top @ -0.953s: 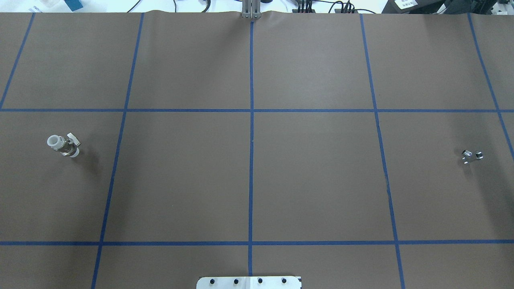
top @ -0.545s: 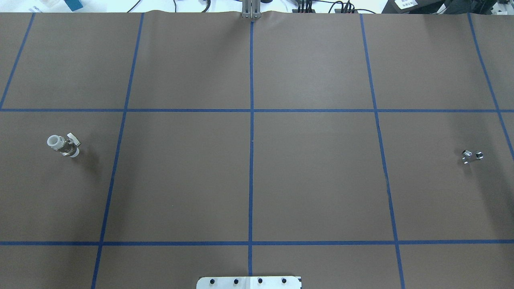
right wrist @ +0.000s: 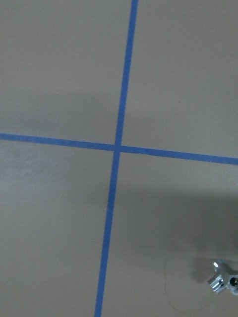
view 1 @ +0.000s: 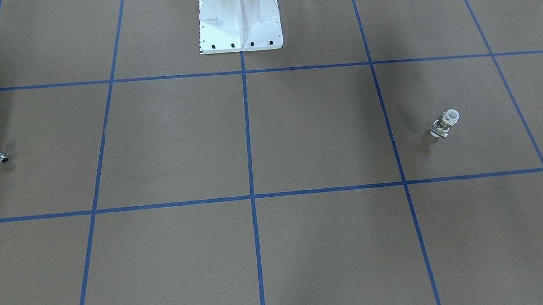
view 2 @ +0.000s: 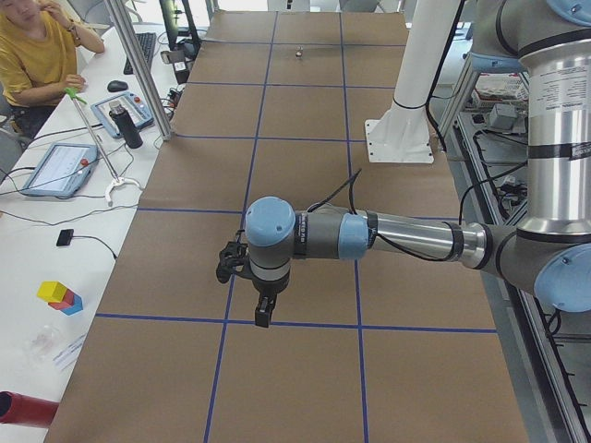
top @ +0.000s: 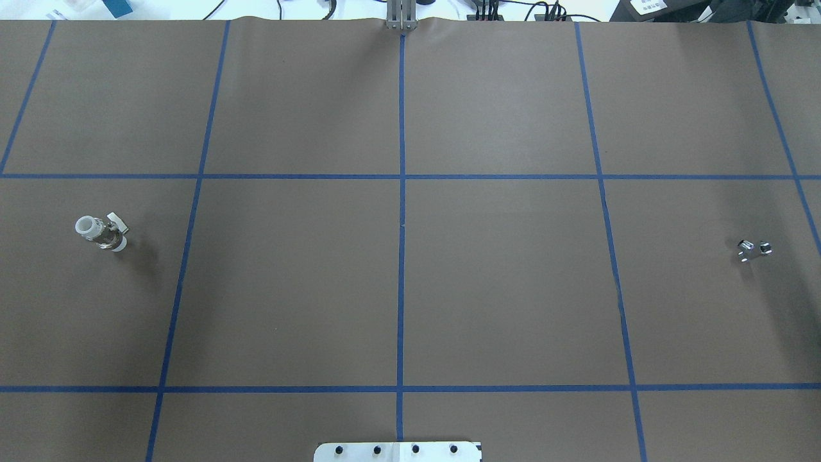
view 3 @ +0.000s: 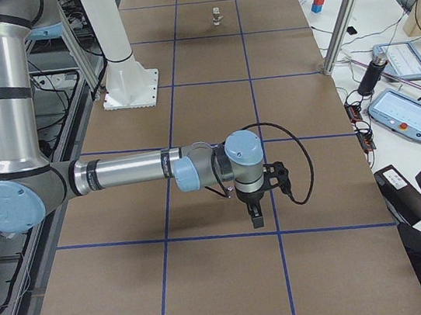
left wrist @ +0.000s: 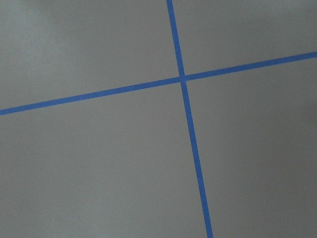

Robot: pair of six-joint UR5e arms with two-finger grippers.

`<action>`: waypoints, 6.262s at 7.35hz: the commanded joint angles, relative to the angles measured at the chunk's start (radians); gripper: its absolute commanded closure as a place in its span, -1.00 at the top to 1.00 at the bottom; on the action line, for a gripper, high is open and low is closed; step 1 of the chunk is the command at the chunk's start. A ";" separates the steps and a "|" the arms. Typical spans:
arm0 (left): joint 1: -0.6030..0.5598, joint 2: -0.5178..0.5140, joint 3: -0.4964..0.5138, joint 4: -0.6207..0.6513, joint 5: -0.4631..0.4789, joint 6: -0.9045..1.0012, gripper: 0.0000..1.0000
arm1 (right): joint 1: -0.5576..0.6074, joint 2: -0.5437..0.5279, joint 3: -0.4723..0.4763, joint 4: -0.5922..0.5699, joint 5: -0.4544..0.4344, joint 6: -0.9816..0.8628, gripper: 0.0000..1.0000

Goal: Assemble PPR valve and pipe with both arms

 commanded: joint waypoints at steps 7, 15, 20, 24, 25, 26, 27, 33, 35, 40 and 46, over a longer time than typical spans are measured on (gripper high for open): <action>0.274 -0.176 0.014 -0.378 -0.083 -0.297 1.00 | -0.070 0.057 0.003 0.031 0.007 0.007 1.00; 0.733 -0.064 0.005 -0.578 0.236 -0.788 1.00 | -0.068 0.044 -0.001 0.031 0.007 0.008 1.00; 0.742 -0.055 0.034 -0.578 0.239 -0.782 0.98 | -0.068 0.039 -0.003 0.031 0.007 0.007 1.00; 0.744 -0.058 0.043 -0.578 0.253 -0.782 0.59 | -0.068 0.039 -0.001 0.031 0.007 0.007 1.00; 0.744 -0.064 0.052 -0.578 0.256 -0.782 0.59 | -0.068 0.039 -0.001 0.031 0.007 0.007 1.00; 0.744 -0.069 0.060 -0.578 0.256 -0.782 0.59 | -0.068 0.039 -0.001 0.031 0.007 0.007 1.00; 0.744 -0.072 0.064 -0.578 0.256 -0.782 0.59 | -0.068 0.041 -0.003 0.031 0.007 0.007 1.00; 0.741 -0.070 0.040 -0.579 0.256 -0.780 -1.00 | -0.068 0.042 -0.001 0.031 0.006 0.008 1.00; 0.742 -0.128 0.031 -0.546 0.248 -0.796 -1.00 | -0.068 0.042 0.000 0.031 0.007 0.008 1.00; 0.841 -0.507 0.043 -0.179 0.257 -0.968 -1.00 | -0.068 0.042 0.000 0.031 0.007 0.008 1.00; 1.059 -0.945 0.383 -0.147 0.441 -1.481 -1.00 | -0.068 0.037 -0.001 0.031 0.007 0.008 1.00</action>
